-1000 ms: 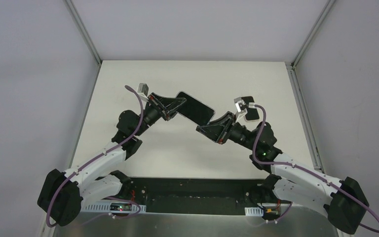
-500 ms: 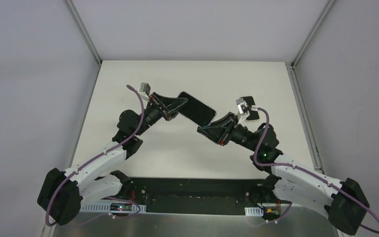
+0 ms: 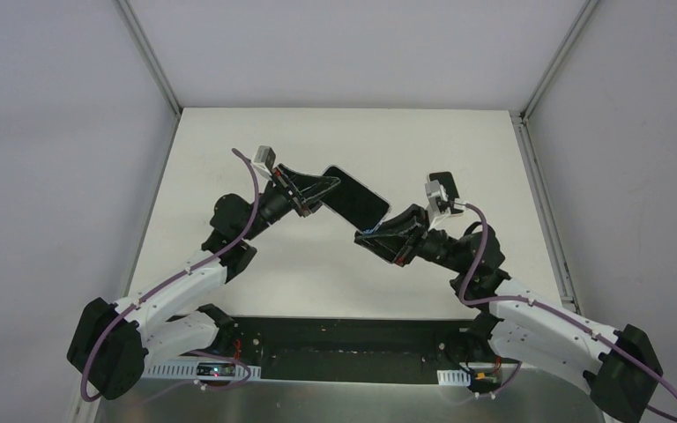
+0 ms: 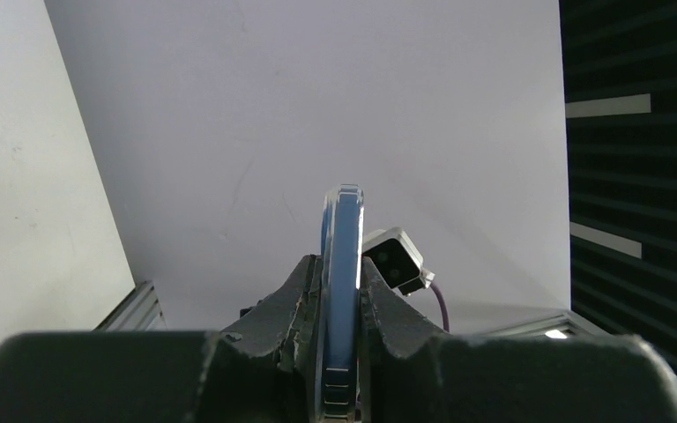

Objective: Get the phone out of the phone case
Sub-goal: Remove the phone case from the phone.

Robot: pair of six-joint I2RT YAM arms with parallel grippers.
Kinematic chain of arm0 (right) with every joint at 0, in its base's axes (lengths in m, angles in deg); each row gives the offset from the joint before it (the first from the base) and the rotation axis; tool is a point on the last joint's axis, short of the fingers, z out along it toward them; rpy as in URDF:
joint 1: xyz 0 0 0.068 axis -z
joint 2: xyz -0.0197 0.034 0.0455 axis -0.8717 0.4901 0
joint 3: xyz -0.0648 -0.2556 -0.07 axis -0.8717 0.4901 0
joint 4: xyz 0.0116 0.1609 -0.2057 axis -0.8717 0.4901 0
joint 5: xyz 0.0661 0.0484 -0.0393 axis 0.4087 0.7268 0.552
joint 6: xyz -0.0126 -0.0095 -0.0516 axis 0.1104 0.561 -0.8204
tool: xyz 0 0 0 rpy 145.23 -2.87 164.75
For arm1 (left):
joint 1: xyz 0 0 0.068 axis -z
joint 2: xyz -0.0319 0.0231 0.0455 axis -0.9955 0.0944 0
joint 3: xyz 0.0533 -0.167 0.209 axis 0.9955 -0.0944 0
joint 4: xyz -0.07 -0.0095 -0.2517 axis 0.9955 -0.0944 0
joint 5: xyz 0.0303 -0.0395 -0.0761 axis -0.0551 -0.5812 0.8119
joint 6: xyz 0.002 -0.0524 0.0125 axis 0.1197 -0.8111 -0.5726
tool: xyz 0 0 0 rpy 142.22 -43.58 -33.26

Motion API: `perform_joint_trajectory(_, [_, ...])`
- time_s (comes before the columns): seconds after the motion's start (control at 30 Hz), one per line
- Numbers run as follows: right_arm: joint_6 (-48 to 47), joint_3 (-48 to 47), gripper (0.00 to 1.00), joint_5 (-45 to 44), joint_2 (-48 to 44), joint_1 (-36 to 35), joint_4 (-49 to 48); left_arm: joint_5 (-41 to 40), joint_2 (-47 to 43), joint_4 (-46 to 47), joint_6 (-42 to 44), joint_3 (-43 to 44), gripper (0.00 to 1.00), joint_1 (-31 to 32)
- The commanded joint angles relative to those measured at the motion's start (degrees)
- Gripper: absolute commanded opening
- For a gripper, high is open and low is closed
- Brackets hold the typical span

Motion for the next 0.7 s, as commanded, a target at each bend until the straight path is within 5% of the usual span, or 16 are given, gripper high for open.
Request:
perform_joint_trajectory(0.0, [-6.57, -0.8, 0.14, 4.76, -3.0, -1.12, -7.21, 2.18, 0.51, -3.14, -0.09, 1.41, 0.0, 0.87])
perform_joint_trajectory(0.67, [-10.63, 0.51, 0.08, 3.69, -5.09, -1.23, -4.41, 3.09, -0.51, -3.14, -0.55, 4.22, 0.0, 1.22])
